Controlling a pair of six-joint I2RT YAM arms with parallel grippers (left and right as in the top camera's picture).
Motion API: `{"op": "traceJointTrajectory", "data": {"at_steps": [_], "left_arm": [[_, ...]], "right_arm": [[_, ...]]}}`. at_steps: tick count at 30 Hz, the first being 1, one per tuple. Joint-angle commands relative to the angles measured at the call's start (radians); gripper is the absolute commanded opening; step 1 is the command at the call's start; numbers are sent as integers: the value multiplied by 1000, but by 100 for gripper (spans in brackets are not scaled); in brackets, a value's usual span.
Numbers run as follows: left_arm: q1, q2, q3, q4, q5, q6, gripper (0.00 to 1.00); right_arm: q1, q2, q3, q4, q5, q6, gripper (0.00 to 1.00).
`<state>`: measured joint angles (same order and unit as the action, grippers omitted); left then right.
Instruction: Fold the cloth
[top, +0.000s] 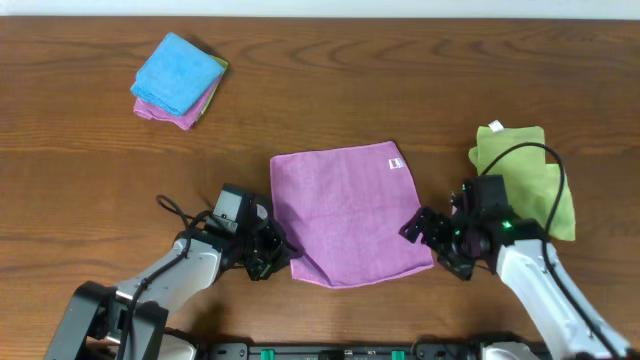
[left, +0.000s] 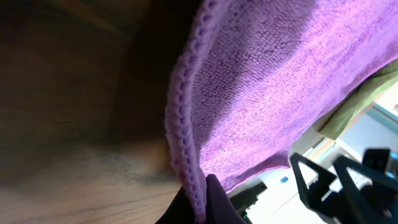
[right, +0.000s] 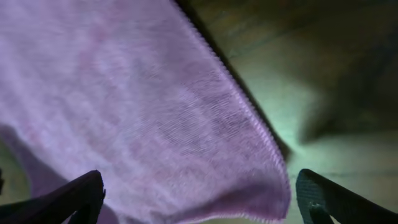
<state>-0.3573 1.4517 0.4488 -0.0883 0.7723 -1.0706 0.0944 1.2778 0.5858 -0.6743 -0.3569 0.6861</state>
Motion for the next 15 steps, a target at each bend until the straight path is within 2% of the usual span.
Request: {"op": "traceJointTrajectory", "data": {"at_steps": [1, 5, 9, 11, 12, 14, 15], "left_arm": [[3, 6, -3, 1, 18, 42, 6], [26, 6, -3, 0, 54, 69, 6], [46, 6, -3, 0, 72, 80, 6], [49, 6, -3, 0, 82, 84, 6], [50, 6, -3, 1, 86, 84, 6], [51, 6, 0, 6, 90, 84, 6], [51, 6, 0, 18, 100, 85, 6]], "right_arm": [[-9, 56, -6, 18, 20, 10, 96], [-9, 125, -6, 32, 16, 44, 92], [-8, 172, -6, 42, -13, 55, 80], [-8, 183, -6, 55, -34, 55, 59], [-8, 185, -6, 61, -46, 55, 34], [-8, 185, -6, 78, -79, 53, 1], [-8, 185, -6, 87, -93, 50, 1]]}}
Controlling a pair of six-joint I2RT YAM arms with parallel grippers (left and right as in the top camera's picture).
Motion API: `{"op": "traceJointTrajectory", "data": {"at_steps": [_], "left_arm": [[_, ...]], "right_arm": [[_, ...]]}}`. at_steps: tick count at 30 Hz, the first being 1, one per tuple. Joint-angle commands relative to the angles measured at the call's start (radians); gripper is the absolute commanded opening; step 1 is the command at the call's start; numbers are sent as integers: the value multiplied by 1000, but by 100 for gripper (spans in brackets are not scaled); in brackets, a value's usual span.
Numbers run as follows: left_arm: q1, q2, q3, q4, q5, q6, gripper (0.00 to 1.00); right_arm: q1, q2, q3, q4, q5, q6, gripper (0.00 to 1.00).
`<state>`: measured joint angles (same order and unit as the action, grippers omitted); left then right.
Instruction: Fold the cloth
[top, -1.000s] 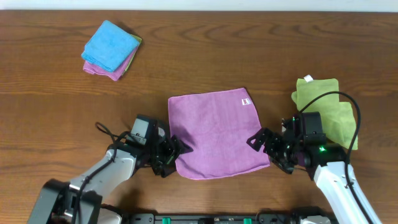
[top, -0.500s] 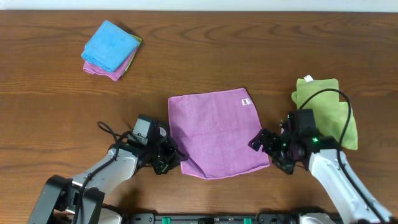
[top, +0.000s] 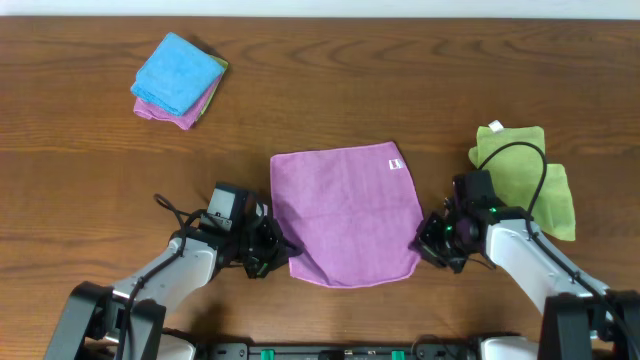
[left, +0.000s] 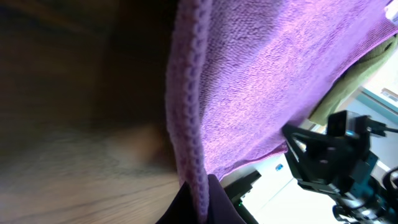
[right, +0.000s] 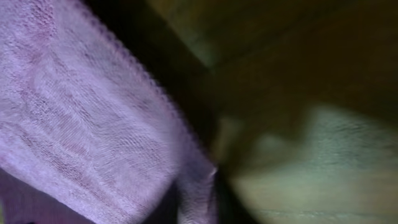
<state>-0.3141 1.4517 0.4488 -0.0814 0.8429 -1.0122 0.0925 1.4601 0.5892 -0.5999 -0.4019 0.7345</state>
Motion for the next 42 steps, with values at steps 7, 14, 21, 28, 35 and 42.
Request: {"op": "traceJointTrajectory", "data": {"at_steps": [7, 14, 21, 28, 35, 42], "left_arm": [[76, 5, 37, 42, 135, 95, 6], [182, -27, 55, 56, 182, 108, 6], [206, -34, 60, 161, 115, 62, 6], [196, -33, 60, 261, -75, 47, 6], [180, 31, 60, 379, -201, 46, 6], [180, 213, 163, 524, -218, 47, 6]], "right_arm": [[-6, -98, -8, 27, -104, -59, 1], [-6, -307, -8, 41, -57, -58, 1], [2, -264, -8, 209, -35, -58, 2], [43, -118, -8, 483, 6, -58, 1], [53, 30, -8, 704, 14, -51, 1], [53, 80, -8, 813, 89, -51, 1]]}}
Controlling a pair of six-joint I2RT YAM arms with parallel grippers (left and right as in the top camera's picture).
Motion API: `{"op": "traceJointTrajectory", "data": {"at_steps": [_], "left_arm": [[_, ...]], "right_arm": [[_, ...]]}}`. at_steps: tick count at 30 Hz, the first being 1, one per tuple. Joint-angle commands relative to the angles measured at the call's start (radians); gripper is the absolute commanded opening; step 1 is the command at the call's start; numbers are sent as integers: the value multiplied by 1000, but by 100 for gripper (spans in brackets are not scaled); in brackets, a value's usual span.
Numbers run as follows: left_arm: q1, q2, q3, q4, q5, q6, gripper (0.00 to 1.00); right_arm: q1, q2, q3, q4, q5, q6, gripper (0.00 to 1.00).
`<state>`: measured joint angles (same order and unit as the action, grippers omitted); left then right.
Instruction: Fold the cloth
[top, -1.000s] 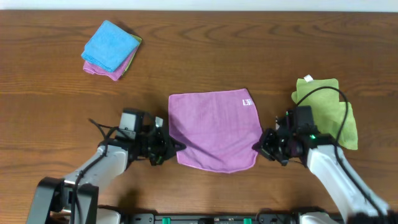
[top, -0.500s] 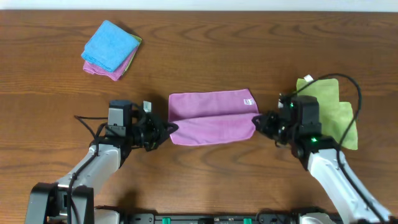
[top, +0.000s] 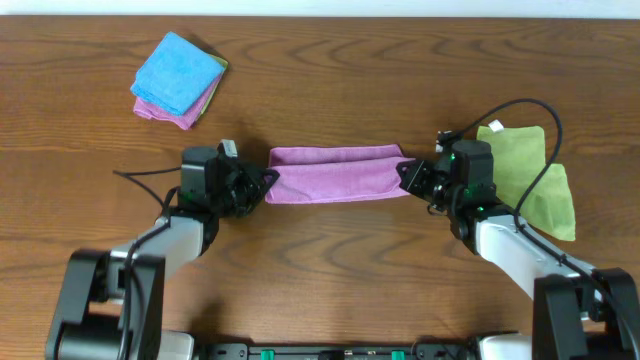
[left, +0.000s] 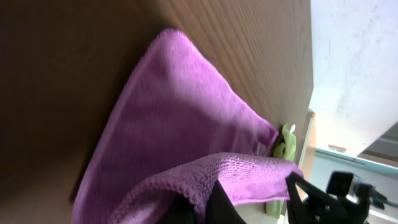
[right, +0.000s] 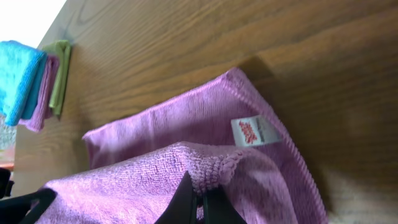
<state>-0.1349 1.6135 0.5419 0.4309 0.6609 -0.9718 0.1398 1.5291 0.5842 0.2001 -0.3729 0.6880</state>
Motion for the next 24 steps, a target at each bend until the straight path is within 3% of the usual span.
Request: {"op": "traceJointTrajectory", "data": {"at_steps": [1, 7, 20, 21, 22, 24], "left_arm": [[1, 75, 99, 11, -37, 11, 6], [1, 189, 241, -13, -36, 38, 6], [1, 219, 254, -108, -60, 96, 6], [0, 219, 254, -114, -59, 102, 6], [1, 219, 254, -117, -59, 109, 6], [3, 219, 254, -116, -59, 122, 6]], "right_arm": [[6, 16, -3, 25, 76, -5, 2], [6, 63, -2, 102, 136, -5, 1], [6, 148, 11, 175, 190, -17, 2], [6, 148, 11, 179, 190, -17, 5], [6, 148, 11, 183, 190, -17, 14], [6, 148, 11, 187, 189, -16, 43]]}}
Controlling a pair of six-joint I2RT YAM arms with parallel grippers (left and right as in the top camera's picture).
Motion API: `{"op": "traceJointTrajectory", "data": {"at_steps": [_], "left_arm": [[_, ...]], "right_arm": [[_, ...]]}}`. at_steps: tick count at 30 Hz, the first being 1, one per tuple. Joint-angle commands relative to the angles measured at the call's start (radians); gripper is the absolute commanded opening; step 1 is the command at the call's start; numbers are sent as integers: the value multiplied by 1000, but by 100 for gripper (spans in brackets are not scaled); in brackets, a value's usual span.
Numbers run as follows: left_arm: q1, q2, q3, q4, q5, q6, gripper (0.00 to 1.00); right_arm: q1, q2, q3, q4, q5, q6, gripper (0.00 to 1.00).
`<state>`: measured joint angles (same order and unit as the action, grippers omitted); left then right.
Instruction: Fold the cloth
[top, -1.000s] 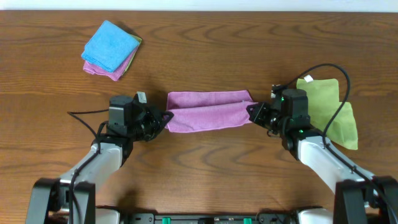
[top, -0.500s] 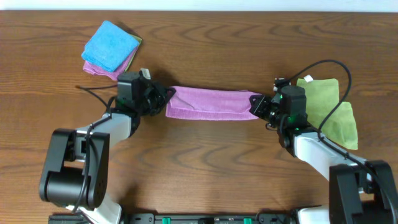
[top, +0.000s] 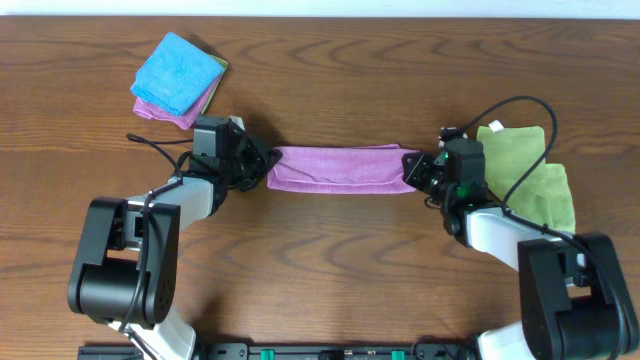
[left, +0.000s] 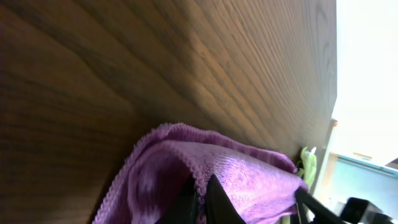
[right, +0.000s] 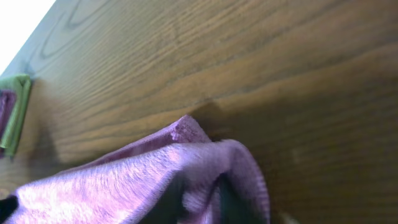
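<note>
The purple cloth (top: 340, 167) lies folded in half as a narrow band across the table's middle. At its left end my left gripper (top: 257, 164) is shut on the folded edge; the left wrist view shows the stitched hem (left: 186, 163) pinched between the dark fingers (left: 214, 205). My right gripper (top: 418, 170) is shut on the band's right end, where the right wrist view has the purple cloth (right: 124, 180) bunched over the fingers (right: 231, 202), which are mostly hidden.
A stack of folded cloths, blue on top (top: 178, 75), sits at the back left. A green cloth (top: 525, 170) lies at the right, beside the right arm and its cable. Bare wooden table (top: 330, 270) stretches in front.
Both grippers have moved farther back with the cloth's front corners. The top layer now reaches the back edge, and the white label that showed in the right wrist view is covered.
The purple cloth first lay spread flat with my grippers at its two front corners. They then gripped those corners. Later the front edge was held over the back half. Now the cloth lies as a doubled band, still gripped at both ends.
</note>
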<state>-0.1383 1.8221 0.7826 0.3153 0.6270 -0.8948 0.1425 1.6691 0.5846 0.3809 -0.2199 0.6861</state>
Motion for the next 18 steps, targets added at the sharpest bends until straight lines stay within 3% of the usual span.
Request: {"op": "traceJointTrajectory", "data": {"at_steps": [1, 3, 5, 6, 9, 12, 16, 17, 18], "left_arm": [[9, 10, 13, 0, -25, 51, 6], [17, 9, 13, 2, -21, 58, 11], [29, 6, 16, 12, 3, 66, 31], [42, 1, 23, 11, 26, 83, 47], [67, -22, 42, 10, 54, 116, 68], [91, -66, 60, -6, 55, 118, 79], [97, -126, 80, -6, 98, 117, 79], [93, -138, 86, -6, 111, 117, 74], [84, -151, 91, -6, 124, 117, 63]], "right_arm": [[3, 8, 11, 10, 35, -14, 49], [3, 8, 11, 22, 16, -14, 63], [2, 2, 12, 24, -11, -14, 69], [1, -7, 12, 23, -24, -14, 72], [1, -36, 12, 19, -32, -14, 83], [1, -86, 13, -14, -30, -14, 97], [-12, -164, 13, -118, -4, -13, 99], [-19, -183, 13, -155, 8, -11, 99], [-29, -207, 13, -203, 11, -10, 99]]}}
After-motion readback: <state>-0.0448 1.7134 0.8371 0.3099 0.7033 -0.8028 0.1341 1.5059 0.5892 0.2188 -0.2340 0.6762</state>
